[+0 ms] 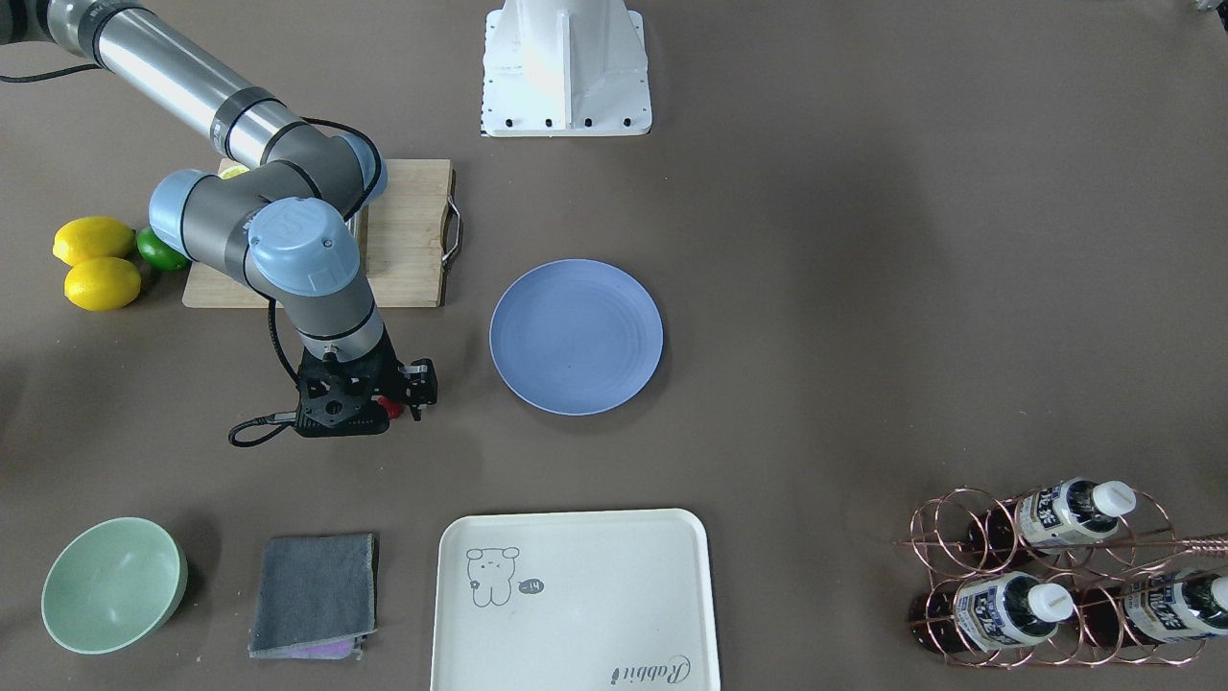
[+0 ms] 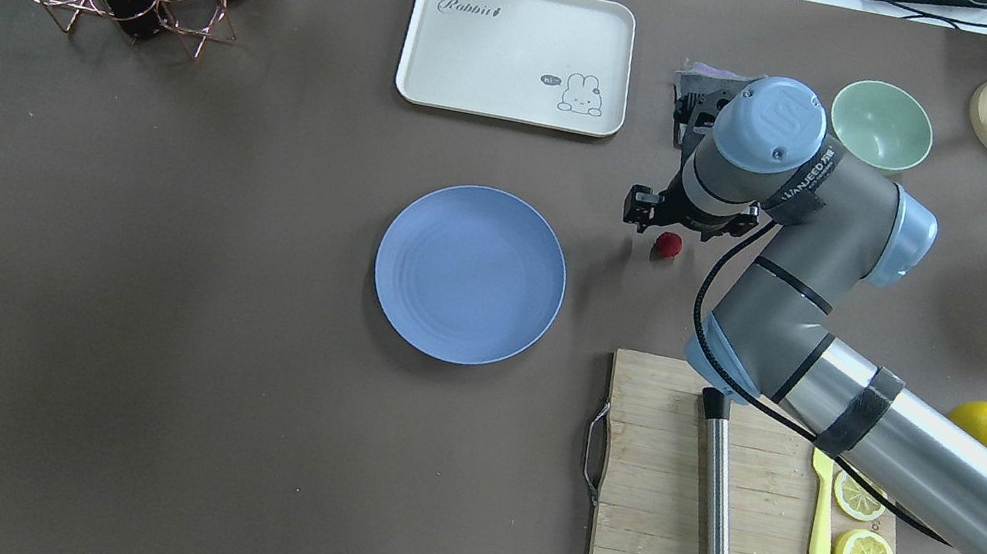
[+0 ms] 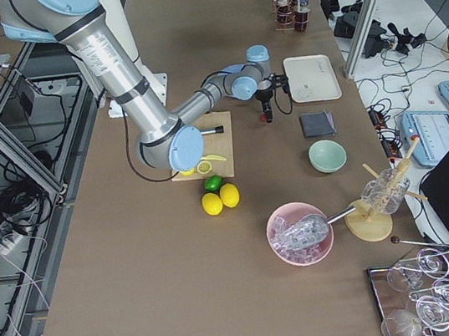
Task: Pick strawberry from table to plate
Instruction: 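Carry the strawberry with the right gripper over the blue plate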
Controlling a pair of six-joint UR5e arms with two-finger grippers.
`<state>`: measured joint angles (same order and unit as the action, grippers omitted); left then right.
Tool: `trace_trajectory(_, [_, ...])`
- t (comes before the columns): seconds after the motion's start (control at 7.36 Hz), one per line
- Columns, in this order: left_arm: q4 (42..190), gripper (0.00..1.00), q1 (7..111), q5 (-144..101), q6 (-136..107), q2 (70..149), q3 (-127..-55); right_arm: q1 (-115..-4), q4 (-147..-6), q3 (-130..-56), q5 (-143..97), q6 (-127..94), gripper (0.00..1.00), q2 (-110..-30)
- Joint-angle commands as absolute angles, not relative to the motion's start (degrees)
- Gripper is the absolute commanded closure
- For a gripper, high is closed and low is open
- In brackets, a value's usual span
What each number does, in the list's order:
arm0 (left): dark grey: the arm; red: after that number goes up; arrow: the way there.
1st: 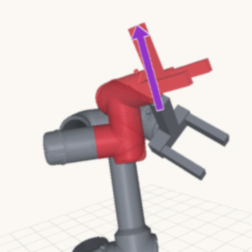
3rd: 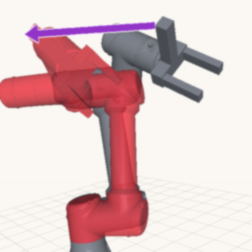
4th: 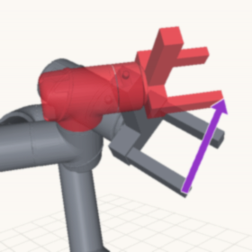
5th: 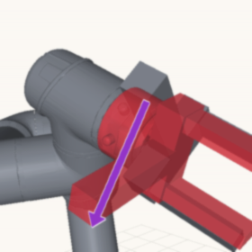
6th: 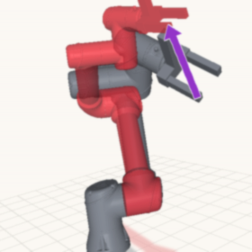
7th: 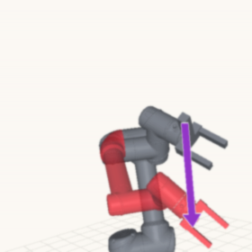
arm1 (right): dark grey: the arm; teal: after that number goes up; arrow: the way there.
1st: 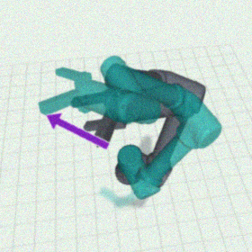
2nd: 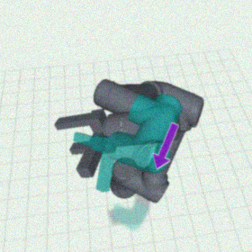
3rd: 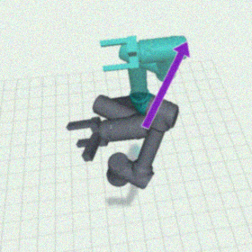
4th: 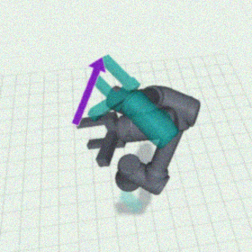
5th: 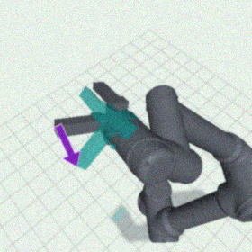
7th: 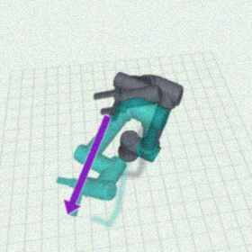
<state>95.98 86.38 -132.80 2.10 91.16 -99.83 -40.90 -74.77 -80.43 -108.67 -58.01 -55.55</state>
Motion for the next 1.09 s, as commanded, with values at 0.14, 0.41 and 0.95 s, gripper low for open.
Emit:
trace_trajectory(0.14, [95.8,0.02,86.4,-132.8,2.02,91.32,-99.67,-39.64,-73.83,-80.33,-108.81,-58.62,0.19,-55.98])
trace_trajectory(0.41, [95.71,0.02,86.4,-132.8,2.02,91.41,-99.58,-39.46,-73.83,-80.42,-108.55,-58.8,0.51,-56.16])
trace_trajectory(0.95, [95.98,0.02,86.4,-132.8,2.02,91.32,-99.49,-39.81,-75.49,-85.31,-108.98,-58.79,1.0,-56.25])
